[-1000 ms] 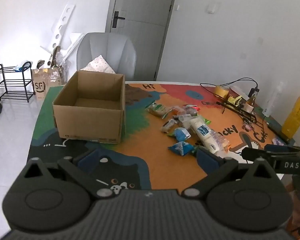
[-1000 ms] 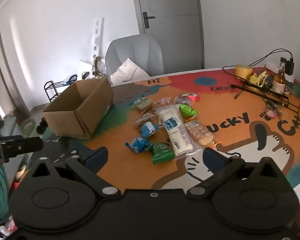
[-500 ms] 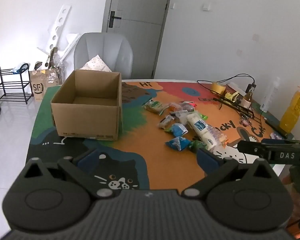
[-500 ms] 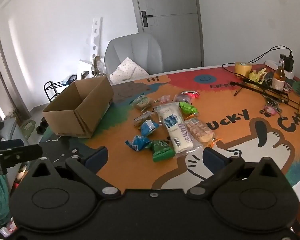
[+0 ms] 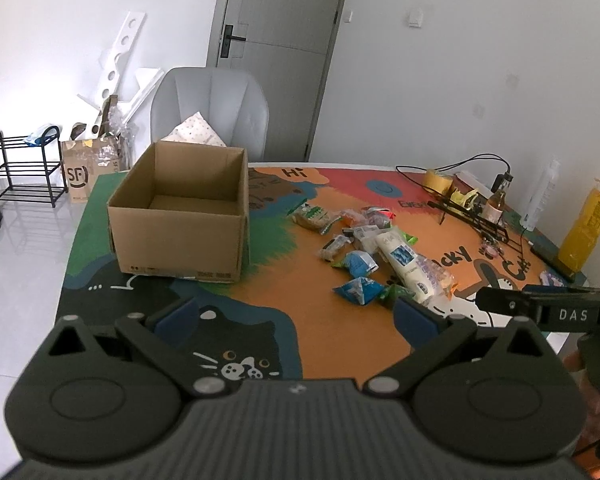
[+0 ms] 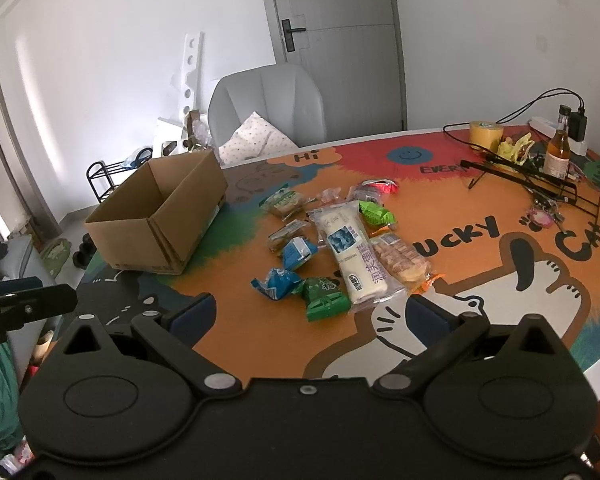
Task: Organize snacks
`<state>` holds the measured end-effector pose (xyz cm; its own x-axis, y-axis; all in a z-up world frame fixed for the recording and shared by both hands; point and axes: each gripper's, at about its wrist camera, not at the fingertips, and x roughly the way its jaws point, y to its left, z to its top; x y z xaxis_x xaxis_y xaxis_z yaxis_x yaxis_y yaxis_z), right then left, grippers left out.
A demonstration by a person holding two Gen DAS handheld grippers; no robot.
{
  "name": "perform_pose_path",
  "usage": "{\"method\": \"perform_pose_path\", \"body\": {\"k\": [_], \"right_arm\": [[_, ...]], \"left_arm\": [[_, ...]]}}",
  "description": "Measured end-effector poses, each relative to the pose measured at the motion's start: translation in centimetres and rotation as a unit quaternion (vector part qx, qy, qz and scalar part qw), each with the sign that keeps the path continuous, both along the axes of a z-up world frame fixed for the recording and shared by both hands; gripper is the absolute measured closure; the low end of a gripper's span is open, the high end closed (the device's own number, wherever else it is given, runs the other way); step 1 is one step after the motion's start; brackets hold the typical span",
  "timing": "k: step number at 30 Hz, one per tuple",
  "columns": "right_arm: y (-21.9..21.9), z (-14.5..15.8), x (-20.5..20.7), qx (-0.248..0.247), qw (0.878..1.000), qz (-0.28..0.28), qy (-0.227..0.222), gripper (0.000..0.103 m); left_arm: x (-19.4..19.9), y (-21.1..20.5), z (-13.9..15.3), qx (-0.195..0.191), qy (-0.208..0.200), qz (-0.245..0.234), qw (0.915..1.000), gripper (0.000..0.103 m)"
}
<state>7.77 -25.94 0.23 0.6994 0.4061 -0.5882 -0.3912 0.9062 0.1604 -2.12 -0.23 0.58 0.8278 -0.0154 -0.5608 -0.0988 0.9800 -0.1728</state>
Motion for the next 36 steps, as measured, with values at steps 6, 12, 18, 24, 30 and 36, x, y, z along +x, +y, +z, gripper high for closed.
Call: {"method": "perform_pose_path", "body": {"k": [6, 12, 18, 24, 30, 36], "right_arm": [[0.0, 0.0, -0.1, 0.001, 1.000, 0.003, 0.004, 0.000], [0.0, 0.1, 0.1, 0.004, 1.000, 0.004, 0.014, 0.000], [0.0, 0.0, 0.1, 0.003, 1.000, 0.002, 0.016, 0.000], [0.0, -0.1, 0.2, 0.002, 1.000, 0.002, 0.016, 0.000], [-0.1, -0.3, 0.3, 0.000, 1.000, 0.002, 0.018, 0.000], [-0.2, -0.3, 0.3, -0.001, 1.000, 0.001, 0.014, 0.000]], "left_arm": [[-0.1, 0.1, 0.0, 0.001, -0.001, -0.001, 1.0000, 0.000], [0.0, -0.1, 0.1, 0.003, 0.000, -0.004, 1.0000, 0.000], [0.2, -0.7, 0.0, 0.006, 0.002, -0.010, 0.9999, 0.000], [0.4, -1.0, -0.3, 0.007, 0.005, -0.015, 0.9998, 0.000], [0.7, -1.1, -0.5, 0.007, 0.008, -0.016, 0.9998, 0.000], [0.9, -1.2, -0.7, 0.009, 0.008, -0.017, 0.9998, 0.000]]}}
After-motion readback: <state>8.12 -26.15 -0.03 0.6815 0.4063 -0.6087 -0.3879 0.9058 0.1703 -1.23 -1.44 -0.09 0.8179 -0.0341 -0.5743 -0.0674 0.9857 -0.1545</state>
